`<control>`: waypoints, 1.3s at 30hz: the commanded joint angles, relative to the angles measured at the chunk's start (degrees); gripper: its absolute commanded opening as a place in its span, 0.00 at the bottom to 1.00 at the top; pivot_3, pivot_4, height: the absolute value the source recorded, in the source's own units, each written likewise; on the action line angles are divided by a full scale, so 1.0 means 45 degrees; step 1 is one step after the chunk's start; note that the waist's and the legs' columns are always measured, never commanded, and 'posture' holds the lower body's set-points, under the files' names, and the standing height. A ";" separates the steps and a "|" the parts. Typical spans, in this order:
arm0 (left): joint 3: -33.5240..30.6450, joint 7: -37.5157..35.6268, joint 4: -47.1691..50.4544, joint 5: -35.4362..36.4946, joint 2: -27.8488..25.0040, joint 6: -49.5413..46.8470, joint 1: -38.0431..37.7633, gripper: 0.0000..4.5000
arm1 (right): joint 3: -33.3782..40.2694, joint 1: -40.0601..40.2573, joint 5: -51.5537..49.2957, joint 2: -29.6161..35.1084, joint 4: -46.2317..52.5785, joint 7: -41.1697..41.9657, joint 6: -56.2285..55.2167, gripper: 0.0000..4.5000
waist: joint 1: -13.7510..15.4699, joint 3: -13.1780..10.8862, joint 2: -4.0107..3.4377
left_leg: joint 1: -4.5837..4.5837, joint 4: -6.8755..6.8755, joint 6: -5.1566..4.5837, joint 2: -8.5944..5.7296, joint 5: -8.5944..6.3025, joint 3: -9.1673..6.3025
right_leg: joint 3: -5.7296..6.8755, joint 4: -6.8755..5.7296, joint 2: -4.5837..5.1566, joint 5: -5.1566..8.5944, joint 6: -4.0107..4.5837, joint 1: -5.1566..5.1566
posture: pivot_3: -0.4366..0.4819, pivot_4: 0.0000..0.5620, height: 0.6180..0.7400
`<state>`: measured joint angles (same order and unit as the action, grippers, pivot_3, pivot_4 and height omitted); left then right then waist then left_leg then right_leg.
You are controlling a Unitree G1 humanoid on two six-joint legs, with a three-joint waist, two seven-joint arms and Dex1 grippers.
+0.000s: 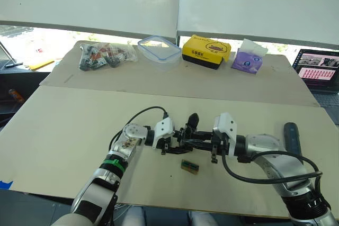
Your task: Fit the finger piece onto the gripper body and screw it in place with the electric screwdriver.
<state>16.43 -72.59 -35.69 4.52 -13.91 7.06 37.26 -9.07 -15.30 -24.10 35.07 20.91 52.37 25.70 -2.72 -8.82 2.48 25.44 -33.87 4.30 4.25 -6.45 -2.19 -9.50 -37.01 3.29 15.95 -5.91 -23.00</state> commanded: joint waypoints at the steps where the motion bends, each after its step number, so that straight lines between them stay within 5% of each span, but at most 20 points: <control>1: 0.0396 -0.0335 -0.0052 -0.0240 -0.0111 -0.0232 -0.0292 0.51 | -0.0532 0.0241 0.0735 0.0391 -0.1007 -0.0039 0.0622 0.08 | -0.0012 0.0021 0.0004 | -0.0005 0.0001 0.0000 0.0000 0.0000 0.0000 | 0.0000 0.0000 0.0001 0.0001 0.0000 0.0001 | 0.48 0.27 1.00; 16: 0.0383 -0.0268 -0.0068 -0.0263 -0.0122 -0.0259 -0.0290 0.51 | 0.0160 -0.0239 -0.0164 0.0106 -0.0475 0.0809 -0.0658 0.08 | -0.0012 0.0035 0.0005 | -0.0042 0.0007 0.0001 0.0000 -0.0002 0.0001 | 0.0001 0.0007 0.0001 0.0047 0.0067 0.0040 | 0.48 0.27 1.00; 18: 0.0303 -0.0203 -0.0056 -0.0174 -0.0101 -0.0403 -0.0314 0.51 | 0.0335 -0.0380 -0.0373 0.0046 -0.0439 0.0695 -0.0496 0.31 | -0.0012 0.0035 0.0005 | -0.0041 0.0008 0.0001 0.0000 -0.0002 0.0001 | 0.0002 0.0006 0.0001 0.0046 0.0066 0.0038 | 0.48 0.27 1.00; 27: 0.0224 0.0025 -0.0129 -0.0180 -0.0070 -0.0344 -0.0305 0.51 | 0.1324 -0.0150 -0.1280 -0.0560 -0.0153 0.1285 -0.1749 1.00 | -0.0005 0.0033 0.0007 | -0.0039 0.0008 0.0001 0.0000 -0.0002 0.0000 | 0.0002 0.0006 0.0001 0.0046 0.0066 0.0036 | 0.48 0.27 1.00; 35: -0.0100 0.0565 -0.0392 -0.0063 0.0208 -0.0573 -0.0100 0.51 | 0.2713 0.0673 -0.1906 -0.0494 0.0628 0.1441 -0.2919 1.00 | 0.0029 0.0032 0.0007 | -0.0038 0.0006 0.0001 0.0000 -0.0002 0.0001 | 0.0003 0.0019 0.0003 0.0049 0.0072 0.0042 | 0.48 0.27 1.00; 39: -0.0375 0.0922 -0.0479 0.0032 0.0398 -0.0639 0.0060 0.91 | 0.3707 0.1357 -0.2294 -0.0120 0.1533 0.1140 -0.2772 1.00 | 0.0082 0.0030 0.0006 | -0.0037 0.0002 0.0002 -0.0001 -0.0002 0.0000 | 0.0003 0.0033 0.0006 0.0049 0.0075 0.0056 | 0.48 0.27 1.00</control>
<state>15.13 -69.83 -36.69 4.81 -12.13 4.87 37.42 4.43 -9.58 -32.66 33.64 24.57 58.14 14.15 -2.35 -8.69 2.50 25.27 -33.87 4.31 4.25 -6.46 -2.19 -9.48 -36.82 3.32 16.17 -5.57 -22.73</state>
